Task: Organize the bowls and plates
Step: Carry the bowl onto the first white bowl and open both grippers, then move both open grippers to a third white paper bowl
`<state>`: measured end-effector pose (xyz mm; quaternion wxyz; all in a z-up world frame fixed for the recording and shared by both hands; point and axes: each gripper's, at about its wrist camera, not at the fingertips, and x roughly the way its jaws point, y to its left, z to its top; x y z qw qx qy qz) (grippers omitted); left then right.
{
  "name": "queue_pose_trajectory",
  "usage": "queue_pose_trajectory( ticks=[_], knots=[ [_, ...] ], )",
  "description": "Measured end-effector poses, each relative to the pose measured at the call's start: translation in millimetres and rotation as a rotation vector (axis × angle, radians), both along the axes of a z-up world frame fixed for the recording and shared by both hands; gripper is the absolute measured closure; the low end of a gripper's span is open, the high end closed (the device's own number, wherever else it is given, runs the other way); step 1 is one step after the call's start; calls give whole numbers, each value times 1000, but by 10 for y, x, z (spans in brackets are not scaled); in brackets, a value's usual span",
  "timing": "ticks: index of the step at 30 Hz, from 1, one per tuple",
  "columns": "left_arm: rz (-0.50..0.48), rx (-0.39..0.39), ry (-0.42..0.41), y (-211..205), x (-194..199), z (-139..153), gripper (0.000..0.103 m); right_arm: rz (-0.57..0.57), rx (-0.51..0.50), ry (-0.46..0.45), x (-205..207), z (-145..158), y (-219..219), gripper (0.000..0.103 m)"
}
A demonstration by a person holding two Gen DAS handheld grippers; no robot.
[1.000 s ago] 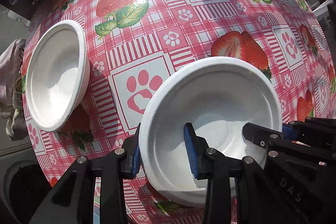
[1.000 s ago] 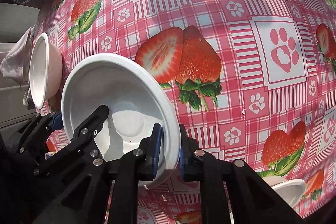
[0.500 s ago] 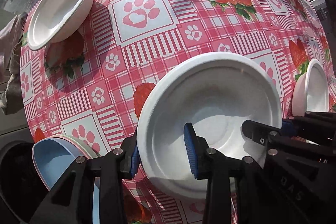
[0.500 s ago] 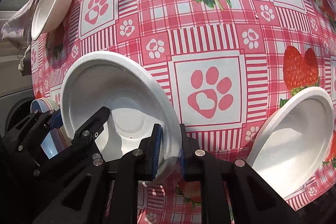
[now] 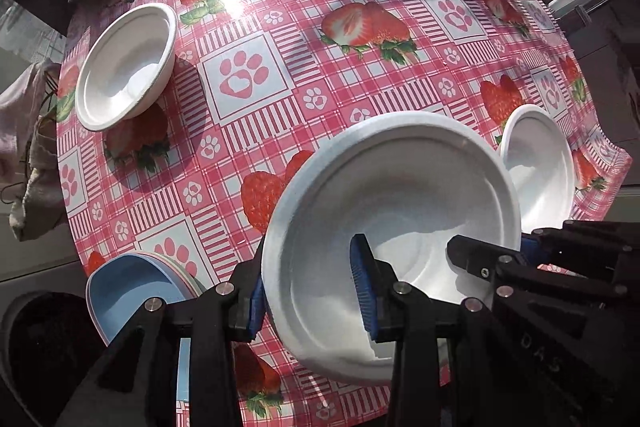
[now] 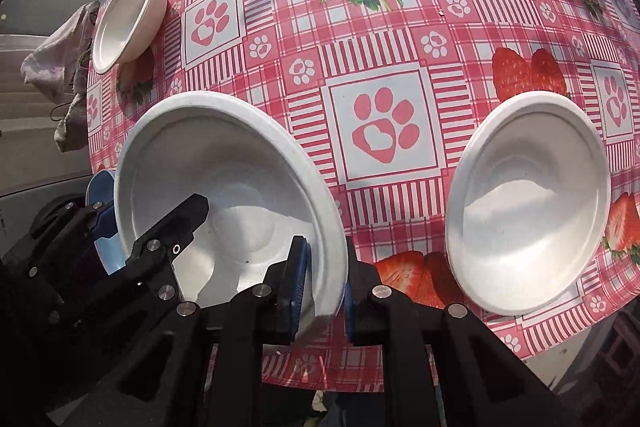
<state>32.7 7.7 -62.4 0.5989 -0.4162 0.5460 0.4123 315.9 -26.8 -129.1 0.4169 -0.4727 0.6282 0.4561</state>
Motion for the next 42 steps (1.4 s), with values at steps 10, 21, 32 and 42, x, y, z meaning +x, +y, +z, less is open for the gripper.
queue_pose_trajectory(
  ticks=[10,21,32,42],
  knots=[
    [-238,50,-73,122,911,303,63,-223,76,-61,833,447,-119,86],
    [-382,18,-67,22,1624,104,60,-419,61,-122,1669,532,-411,85],
    [-370,-15,-57,130,1790,-118,59,-423,39,-130,1827,342,-333,85],
    [-324,11,-88,207,1640,-57,40,-397,39,-136,1905,272,-281,85]
  ],
)
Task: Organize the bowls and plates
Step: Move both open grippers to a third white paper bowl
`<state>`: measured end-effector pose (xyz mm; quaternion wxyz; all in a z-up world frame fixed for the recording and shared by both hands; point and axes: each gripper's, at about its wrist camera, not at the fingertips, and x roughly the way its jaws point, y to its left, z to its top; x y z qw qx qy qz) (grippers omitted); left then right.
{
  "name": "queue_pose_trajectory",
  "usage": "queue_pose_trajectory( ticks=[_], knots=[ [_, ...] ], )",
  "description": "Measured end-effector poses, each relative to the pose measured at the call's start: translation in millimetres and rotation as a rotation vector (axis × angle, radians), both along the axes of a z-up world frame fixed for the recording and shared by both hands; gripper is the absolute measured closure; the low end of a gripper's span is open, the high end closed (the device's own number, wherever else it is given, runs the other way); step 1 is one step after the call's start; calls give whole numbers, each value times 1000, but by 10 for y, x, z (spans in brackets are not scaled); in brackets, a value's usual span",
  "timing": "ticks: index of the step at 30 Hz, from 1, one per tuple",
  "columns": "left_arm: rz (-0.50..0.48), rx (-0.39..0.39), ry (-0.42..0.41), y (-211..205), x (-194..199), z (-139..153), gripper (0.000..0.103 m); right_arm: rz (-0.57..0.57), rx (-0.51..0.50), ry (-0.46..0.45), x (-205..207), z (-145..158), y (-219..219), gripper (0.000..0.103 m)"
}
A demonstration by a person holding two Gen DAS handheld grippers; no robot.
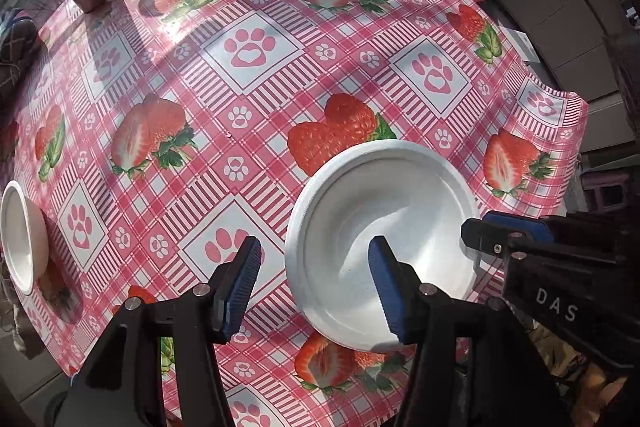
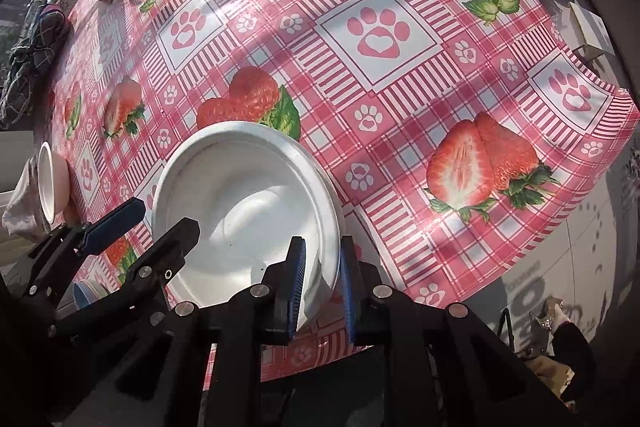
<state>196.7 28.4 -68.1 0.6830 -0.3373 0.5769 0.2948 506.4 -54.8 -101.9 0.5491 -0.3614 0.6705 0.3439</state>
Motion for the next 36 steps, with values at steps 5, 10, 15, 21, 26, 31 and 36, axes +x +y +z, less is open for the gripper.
queue_pose_trajectory(
  ticks=[5,10,15,21,26,31,36],
  knots=[
    [30,8,-36,27,-168,112,33,-19,4,-19,66,51,-63,66],
    [36,-1,-79,-8,-360,192,29,-53,38,-24,118,152,-120,3],
    [66,-12,-103,-53,-615,275,28,-43,44,-26,31,232,-87,3],
    [185,-14,-124,69,-1060,373,28,25,79,5,-297,360,174,3],
    [302,15,-138,215,-1488,481,28,111,89,37,-714,432,456,3],
    [432,36,-150,316,-1972,531,27,218,82,68,-1200,438,715,2],
    [559,59,-138,448,-2459,557,27,324,72,97,-1696,395,1027,2]
  ],
)
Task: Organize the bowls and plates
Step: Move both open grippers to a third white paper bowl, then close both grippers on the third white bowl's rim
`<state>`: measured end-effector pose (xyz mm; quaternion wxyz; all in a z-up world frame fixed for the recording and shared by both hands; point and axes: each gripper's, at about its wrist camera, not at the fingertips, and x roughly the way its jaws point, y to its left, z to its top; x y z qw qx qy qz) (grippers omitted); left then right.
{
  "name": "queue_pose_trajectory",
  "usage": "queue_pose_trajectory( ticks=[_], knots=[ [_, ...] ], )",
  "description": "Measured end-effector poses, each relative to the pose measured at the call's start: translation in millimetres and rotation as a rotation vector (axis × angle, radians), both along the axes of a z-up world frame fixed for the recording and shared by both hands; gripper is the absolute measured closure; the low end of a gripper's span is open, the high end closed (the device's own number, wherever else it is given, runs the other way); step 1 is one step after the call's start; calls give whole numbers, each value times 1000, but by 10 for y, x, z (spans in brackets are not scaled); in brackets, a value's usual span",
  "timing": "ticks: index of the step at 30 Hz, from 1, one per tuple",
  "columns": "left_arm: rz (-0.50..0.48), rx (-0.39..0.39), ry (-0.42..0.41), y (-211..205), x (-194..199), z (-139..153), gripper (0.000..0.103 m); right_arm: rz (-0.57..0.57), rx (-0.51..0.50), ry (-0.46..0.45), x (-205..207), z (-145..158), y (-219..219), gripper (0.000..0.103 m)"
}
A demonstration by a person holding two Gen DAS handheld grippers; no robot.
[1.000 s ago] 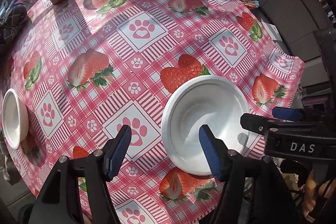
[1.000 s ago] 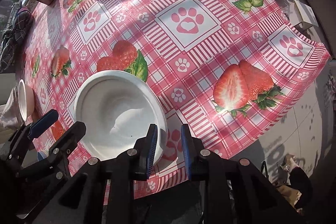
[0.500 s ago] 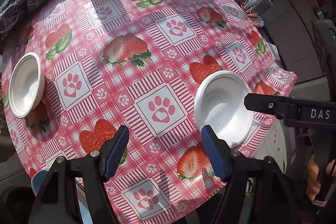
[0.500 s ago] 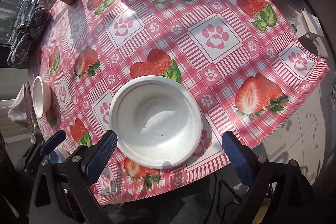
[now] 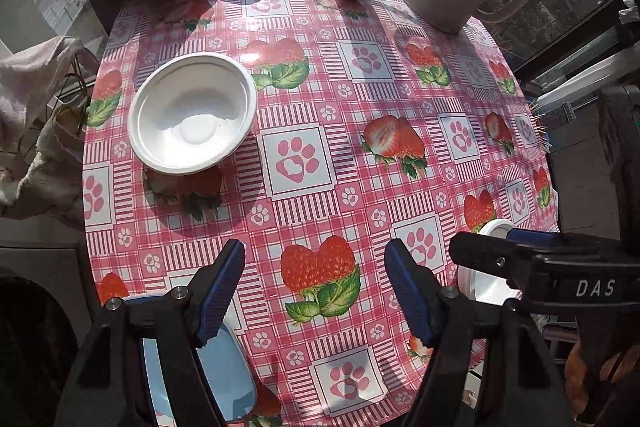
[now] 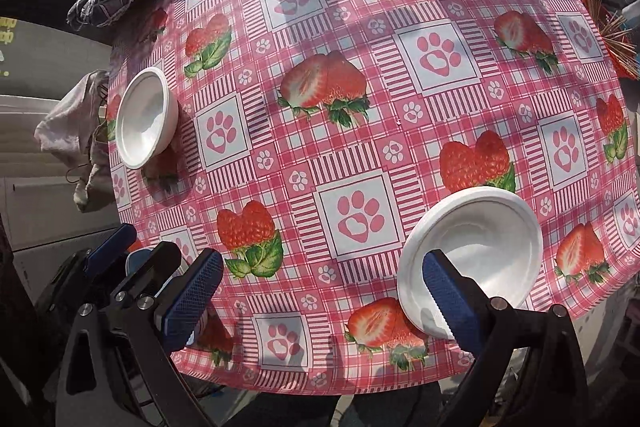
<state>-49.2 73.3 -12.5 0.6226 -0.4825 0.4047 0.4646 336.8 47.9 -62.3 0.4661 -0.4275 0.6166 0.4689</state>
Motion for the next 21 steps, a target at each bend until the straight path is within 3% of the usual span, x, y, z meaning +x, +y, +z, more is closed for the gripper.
queue_pose_trajectory(
  ticks=[8,14,21],
  knots=[
    [230,19,35,392,-787,-39,27,136,47,-27,-720,-20,619,3],
    [365,-16,102,788,-1198,-289,26,185,55,-51,-1065,-220,1101,3],
    [381,-63,155,1084,-1315,-626,26,218,34,-77,-1350,-614,1472,3]
  ],
)
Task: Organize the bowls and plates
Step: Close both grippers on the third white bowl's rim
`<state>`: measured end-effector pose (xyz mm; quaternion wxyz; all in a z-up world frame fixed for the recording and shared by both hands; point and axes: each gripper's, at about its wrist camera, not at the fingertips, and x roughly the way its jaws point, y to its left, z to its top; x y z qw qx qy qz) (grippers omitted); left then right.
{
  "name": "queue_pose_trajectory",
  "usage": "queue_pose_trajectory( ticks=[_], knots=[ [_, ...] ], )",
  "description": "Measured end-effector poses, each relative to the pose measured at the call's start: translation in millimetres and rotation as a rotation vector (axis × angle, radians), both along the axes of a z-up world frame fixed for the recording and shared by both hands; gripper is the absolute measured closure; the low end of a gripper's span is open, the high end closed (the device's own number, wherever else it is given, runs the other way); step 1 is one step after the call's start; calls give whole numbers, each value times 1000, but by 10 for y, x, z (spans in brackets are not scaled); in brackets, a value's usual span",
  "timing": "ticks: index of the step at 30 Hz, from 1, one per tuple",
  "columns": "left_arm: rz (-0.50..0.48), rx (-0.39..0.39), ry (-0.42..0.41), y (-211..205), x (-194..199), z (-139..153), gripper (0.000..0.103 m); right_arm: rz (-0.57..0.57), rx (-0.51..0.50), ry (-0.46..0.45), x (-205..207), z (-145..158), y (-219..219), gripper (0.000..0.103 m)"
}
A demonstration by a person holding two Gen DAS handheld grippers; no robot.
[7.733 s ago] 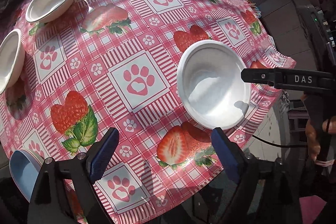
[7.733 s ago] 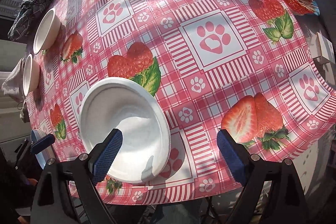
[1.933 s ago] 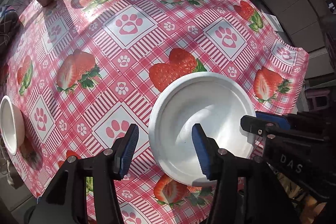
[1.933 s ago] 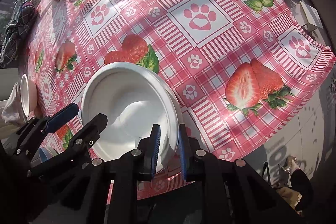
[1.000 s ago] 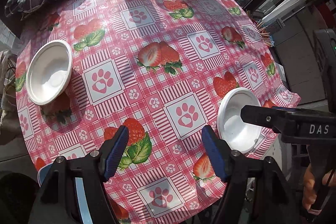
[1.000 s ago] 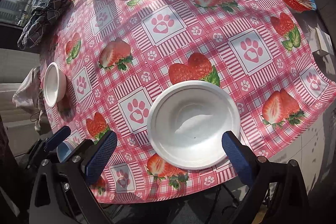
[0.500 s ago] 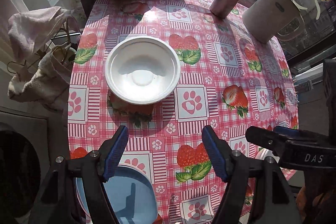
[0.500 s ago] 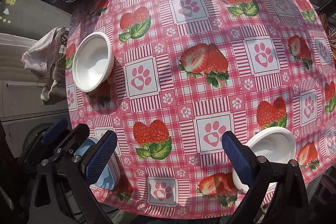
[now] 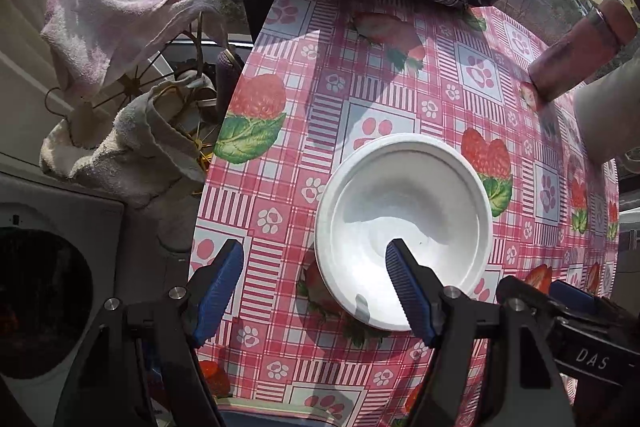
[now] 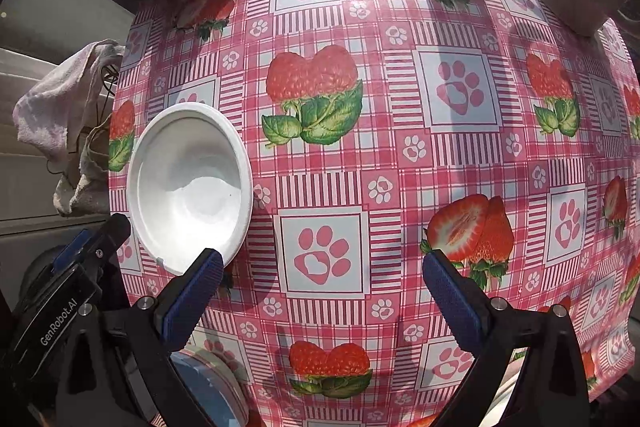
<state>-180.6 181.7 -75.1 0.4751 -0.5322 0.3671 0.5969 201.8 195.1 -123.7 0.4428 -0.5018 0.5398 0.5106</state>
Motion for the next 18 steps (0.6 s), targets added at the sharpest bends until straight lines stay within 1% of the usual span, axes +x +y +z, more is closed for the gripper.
queue_pose_trajectory(
  ticks=[3,6,10,11,12,13,14,15,17,18],
  knots=[
    [-22,-8,8,117,-4,-121,26,1,-13,3,-76,-160,86,3],
    [-59,-36,26,222,19,-257,26,21,-8,1,-159,-279,159,3],
    [-82,-74,27,307,-5,-411,26,49,-9,-7,-239,-408,214,3],
    [-87,-81,28,321,-11,-442,26,51,-10,-5,-246,-435,220,4],
    [-96,-88,29,336,-8,-468,26,53,-12,4,-258,-458,223,14],
    [-106,-92,32,352,-2,-492,26,57,-15,13,-273,-482,224,20],
    [-118,-96,33,372,15,-519,26,65,-20,17,-289,-507,223,29],
    [-128,-103,30,386,29,-546,26,74,-27,18,-307,-533,211,32],
    [-137,-110,18,399,34,-597,30,89,-30,24,-366,-583,195,36],
    [-140,-118,14,398,44,-622,35,95,-23,17,-385,-587,186,36]
  ],
)
